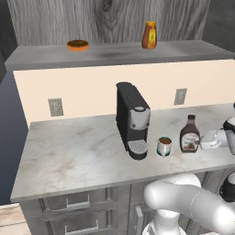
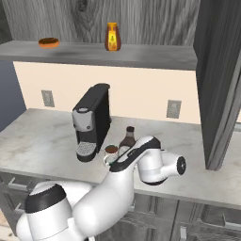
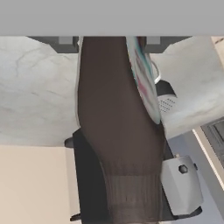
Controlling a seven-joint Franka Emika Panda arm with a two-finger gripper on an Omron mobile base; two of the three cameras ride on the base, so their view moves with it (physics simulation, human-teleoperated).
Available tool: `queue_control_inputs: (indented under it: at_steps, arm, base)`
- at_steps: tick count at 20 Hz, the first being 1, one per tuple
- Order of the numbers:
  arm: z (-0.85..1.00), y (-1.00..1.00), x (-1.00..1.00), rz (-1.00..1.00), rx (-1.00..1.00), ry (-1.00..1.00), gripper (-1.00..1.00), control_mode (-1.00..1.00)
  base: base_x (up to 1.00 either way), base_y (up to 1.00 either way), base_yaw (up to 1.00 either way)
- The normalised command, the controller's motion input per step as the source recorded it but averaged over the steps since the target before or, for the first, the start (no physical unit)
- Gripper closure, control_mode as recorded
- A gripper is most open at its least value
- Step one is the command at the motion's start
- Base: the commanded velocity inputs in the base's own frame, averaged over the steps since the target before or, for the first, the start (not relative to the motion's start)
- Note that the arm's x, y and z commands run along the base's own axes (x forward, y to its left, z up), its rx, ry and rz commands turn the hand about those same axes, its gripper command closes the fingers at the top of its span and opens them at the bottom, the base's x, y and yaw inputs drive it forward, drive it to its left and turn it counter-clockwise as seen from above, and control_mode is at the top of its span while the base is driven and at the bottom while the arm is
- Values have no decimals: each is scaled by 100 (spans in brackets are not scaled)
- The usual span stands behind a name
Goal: Pick the syrup bottle and honey bottle from the cabinet and place them next to the mug.
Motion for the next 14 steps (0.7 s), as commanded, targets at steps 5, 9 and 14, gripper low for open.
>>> queue_control_inputs:
  at_steps: [5, 9, 14]
  arm:
    - [-24, 0, 0, 0, 0, -10, 100, -100]
    - [-24, 0, 3, 0, 0, -15, 100, -100]
    - [-7, 0, 17, 0, 0, -9, 100, -100]
  base:
    - [0, 0, 0]
    - [0, 0, 0]
    - [0, 0, 0]
